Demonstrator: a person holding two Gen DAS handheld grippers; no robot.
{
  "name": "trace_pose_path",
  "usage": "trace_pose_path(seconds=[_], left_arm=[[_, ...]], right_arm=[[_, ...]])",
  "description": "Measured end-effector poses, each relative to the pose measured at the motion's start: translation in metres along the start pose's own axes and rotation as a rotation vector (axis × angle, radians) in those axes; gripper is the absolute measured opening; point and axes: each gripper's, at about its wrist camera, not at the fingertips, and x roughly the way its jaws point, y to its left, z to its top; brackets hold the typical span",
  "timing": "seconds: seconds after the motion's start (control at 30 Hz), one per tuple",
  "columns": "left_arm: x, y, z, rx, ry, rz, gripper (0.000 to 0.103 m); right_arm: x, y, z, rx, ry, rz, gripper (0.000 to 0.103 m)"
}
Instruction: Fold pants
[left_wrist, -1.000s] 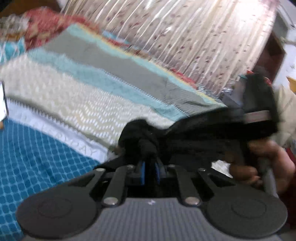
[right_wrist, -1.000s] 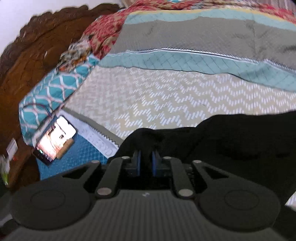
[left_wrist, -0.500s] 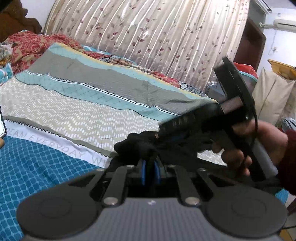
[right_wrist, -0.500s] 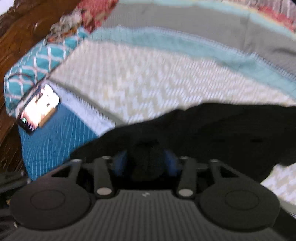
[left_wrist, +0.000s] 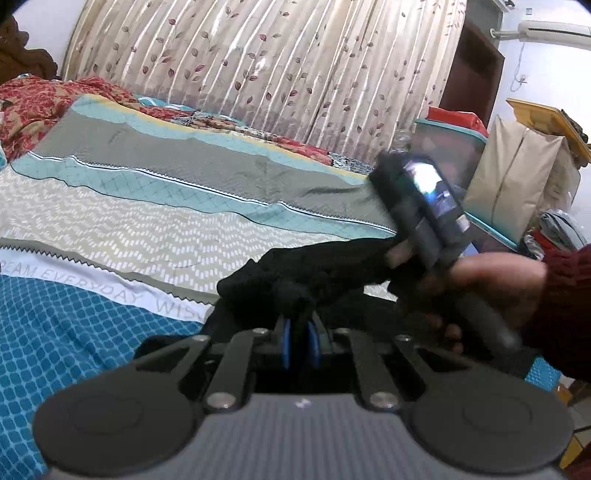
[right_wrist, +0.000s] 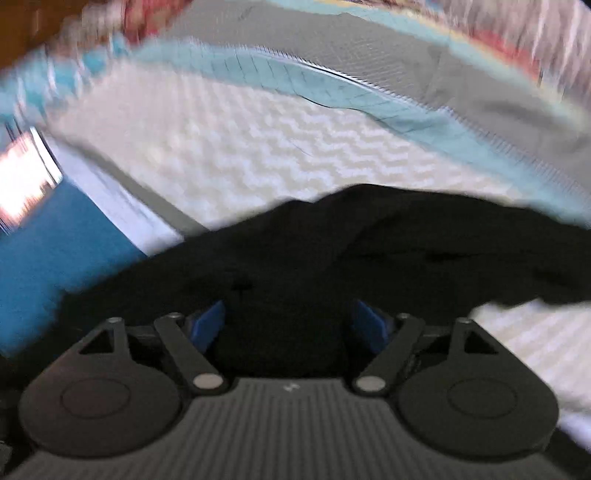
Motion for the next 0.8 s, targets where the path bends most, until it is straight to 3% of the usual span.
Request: trace_pose_path(seconds=[0.03, 0.17, 0.27, 0.37, 0.43, 0.5, 0.53, 0.7, 0.8], left_arm=[[0.0, -0.002, -0.001, 0.0, 0.002, -0.002, 0.01], [-0.005, -0.003, -0.001, 0.015, -0.015, 0.004, 0.01], [-0.006, 0.001, 0.001, 0.001, -0.016, 0.006, 0.01], [-0.009, 0.0, 0.004, -0.005, -0.028, -0.001, 0.01], [-0.013, -0.001, 0.007, -0.005, -0.046, -0.012, 0.01], [-0.013, 0.001, 0.011, -0.016, -0.048, -0.019, 0.009], [-0.011, 0.004, 0.013, -0.027, -0.033, -0.013, 0.009], [-0.017, 0.034, 0.027, -0.061, -0.084, 0.08, 0.01], [-0.019, 0.054, 0.035, -0.089, -0.088, 0.094, 0.012]], right_arm=[[0.004, 0.001, -0.003, -0.021, 0.013, -0.027, 0.079], [-0.004, -0.017, -0.003, 0.091, -0.009, 0.049, 0.079], [-0.018, -0.029, 0.005, 0.179, -0.051, 0.13, 0.08], [-0.012, -0.027, 0.011, 0.227, -0.036, 0.222, 0.08], [0.006, -0.014, 0.012, 0.194, -0.007, 0.161, 0.08], [0.035, 0.002, 0.005, 0.081, 0.042, 0.029, 0.082], [0.042, 0.001, 0.001, 0.093, 0.05, 0.029, 0.082], [0.014, -0.046, -0.007, 0.287, -0.048, 0.187, 0.083], [-0.009, -0.083, -0.012, 0.363, -0.11, 0.309, 0.091]])
